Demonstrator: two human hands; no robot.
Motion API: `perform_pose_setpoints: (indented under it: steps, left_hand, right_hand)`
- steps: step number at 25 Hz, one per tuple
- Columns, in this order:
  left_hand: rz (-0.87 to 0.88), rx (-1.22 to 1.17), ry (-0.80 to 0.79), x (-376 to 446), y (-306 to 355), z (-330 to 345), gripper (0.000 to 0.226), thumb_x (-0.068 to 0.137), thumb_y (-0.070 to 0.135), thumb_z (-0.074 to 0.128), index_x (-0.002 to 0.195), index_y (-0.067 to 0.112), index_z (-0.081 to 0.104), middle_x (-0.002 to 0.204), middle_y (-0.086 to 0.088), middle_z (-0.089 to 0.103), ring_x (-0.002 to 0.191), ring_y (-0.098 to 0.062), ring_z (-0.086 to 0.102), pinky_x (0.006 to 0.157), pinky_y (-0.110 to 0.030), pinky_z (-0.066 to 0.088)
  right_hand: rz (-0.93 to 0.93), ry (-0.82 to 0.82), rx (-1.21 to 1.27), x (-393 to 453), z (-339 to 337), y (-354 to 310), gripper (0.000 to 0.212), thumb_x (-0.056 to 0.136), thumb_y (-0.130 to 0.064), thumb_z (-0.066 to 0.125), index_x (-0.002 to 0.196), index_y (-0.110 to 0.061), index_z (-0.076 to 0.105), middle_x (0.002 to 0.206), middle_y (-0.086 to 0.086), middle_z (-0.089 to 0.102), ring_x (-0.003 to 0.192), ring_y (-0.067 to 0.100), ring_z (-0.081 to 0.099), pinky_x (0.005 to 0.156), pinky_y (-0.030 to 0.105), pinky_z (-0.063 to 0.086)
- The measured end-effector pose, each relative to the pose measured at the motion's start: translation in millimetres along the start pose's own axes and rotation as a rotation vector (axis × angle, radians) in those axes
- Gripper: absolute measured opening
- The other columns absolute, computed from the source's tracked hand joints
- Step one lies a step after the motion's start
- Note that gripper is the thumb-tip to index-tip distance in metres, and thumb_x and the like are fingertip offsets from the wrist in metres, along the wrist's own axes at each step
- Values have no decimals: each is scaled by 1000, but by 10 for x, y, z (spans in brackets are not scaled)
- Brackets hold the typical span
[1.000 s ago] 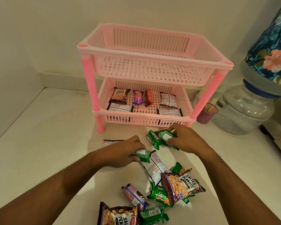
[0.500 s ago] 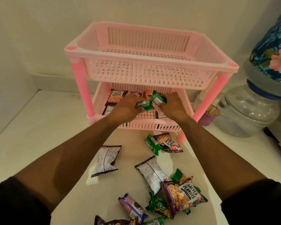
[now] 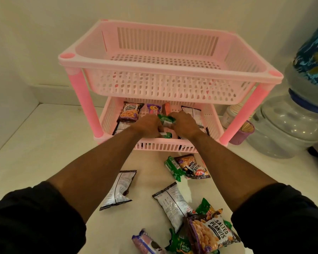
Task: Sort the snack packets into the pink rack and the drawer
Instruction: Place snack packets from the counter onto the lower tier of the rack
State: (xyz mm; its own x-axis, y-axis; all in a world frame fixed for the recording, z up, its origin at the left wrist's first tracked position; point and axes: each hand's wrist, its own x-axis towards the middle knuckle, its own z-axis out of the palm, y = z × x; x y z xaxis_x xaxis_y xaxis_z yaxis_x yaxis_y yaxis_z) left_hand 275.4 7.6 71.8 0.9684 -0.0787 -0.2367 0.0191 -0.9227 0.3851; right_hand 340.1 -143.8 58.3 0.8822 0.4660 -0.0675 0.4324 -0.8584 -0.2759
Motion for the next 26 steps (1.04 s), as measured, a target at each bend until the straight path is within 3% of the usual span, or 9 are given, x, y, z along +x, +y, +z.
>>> perform_pose_setpoints:
  steps: [4,12,18,22,26]
  left_hand:
    - [-10,-2,-39,91,-8,44,27,91,15,69,117,17,74,117,-1,71,111,-17,60,92,-23,40]
    - [-51,-61,-111,175,-56,88,26,92,10,66,116,17,74,117,-1,71,95,-8,54,90,-22,40]
    - [-87,-81,-120,218,-69,105,25,91,12,68,114,18,75,113,1,72,98,-11,57,87,-24,42]
    - [-64,-66,-106,190,-74,94,24,90,14,69,113,20,76,114,5,72,89,-4,55,86,-22,38]
    - [-103,-124,-67,120,-71,52,19,88,17,72,105,20,79,109,4,73,108,-15,59,91,-25,42]
  right_hand:
    - [-59,-79,29,30,81,-23,43,88,-36,73,128,-22,65,124,7,67,109,27,60,93,37,50]
    - [-66,-92,85,88,151,-32,45,83,-26,79,125,-15,66,122,8,68,108,24,63,92,33,51]
    - [-108,-148,100,93,144,-42,41,86,-21,75,126,-14,68,122,8,69,107,24,64,83,25,47]
    - [-89,-143,91,90,131,-25,43,88,-13,71,130,-15,64,129,8,65,113,26,61,83,25,42]
    - [-48,-93,152,48,104,25,44,87,-11,71,130,-19,65,132,6,64,116,25,58,86,25,39]
